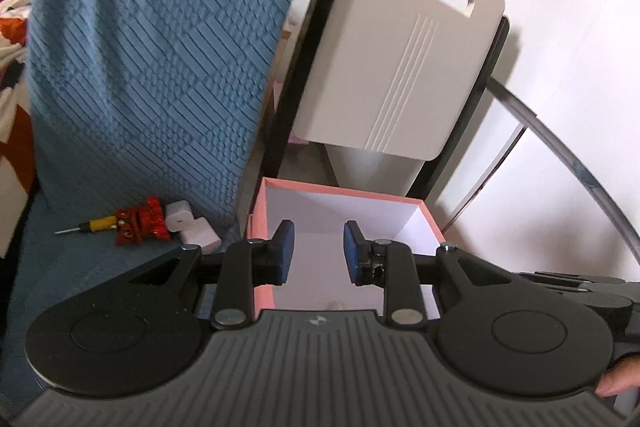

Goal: Organize rigid objects
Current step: 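Lower the plush into the pink box and open the left gripper while the right gripper releases the stick, then withdraw both tools from the box back toward the cushion, then grasp the red lion figurine with the left gripper while the right gripper grasps the small white charger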

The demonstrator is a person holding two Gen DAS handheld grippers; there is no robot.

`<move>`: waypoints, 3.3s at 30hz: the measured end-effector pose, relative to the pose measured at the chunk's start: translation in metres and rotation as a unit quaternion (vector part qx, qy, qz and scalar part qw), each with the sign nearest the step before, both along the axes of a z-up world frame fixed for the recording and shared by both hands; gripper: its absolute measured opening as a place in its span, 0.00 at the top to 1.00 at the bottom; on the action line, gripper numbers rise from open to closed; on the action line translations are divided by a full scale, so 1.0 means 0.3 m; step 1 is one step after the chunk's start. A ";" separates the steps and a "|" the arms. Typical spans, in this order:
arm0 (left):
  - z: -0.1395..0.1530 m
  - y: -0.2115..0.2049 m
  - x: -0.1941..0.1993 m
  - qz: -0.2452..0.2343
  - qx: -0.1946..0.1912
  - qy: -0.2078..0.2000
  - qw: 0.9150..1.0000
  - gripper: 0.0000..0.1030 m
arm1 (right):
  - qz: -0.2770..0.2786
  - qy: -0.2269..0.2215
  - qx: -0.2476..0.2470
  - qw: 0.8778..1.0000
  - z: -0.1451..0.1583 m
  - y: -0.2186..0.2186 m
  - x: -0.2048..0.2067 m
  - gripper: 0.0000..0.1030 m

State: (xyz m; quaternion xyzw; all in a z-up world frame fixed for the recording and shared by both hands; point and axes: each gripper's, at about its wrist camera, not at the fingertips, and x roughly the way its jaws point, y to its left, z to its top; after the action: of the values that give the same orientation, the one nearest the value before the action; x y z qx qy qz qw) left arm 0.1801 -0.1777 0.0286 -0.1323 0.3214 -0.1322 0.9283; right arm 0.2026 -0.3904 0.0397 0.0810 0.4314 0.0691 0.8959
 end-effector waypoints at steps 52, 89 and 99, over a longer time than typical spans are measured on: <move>-0.246 0.548 -0.276 0.052 -0.020 0.031 0.998 0.70 | 0.052 0.006 0.018 0.998 -0.126 0.518 -0.251 0.87; -0.729 0.680 0.450 0.032 -0.014 0.084 0.996 0.21 | 0.047 0.027 0.034 0.998 -0.506 0.631 0.461 0.63; -0.773 0.617 0.529 0.037 -0.018 0.079 0.996 0.11 | 0.033 0.068 0.054 0.996 -0.621 0.620 0.704 0.53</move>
State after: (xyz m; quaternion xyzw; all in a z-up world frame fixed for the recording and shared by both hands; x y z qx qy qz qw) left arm 0.3387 0.0073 -0.2033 -0.1706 0.3859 -0.0929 0.9019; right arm 0.4137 -0.2044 -0.1465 0.1199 0.4895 0.1158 0.8559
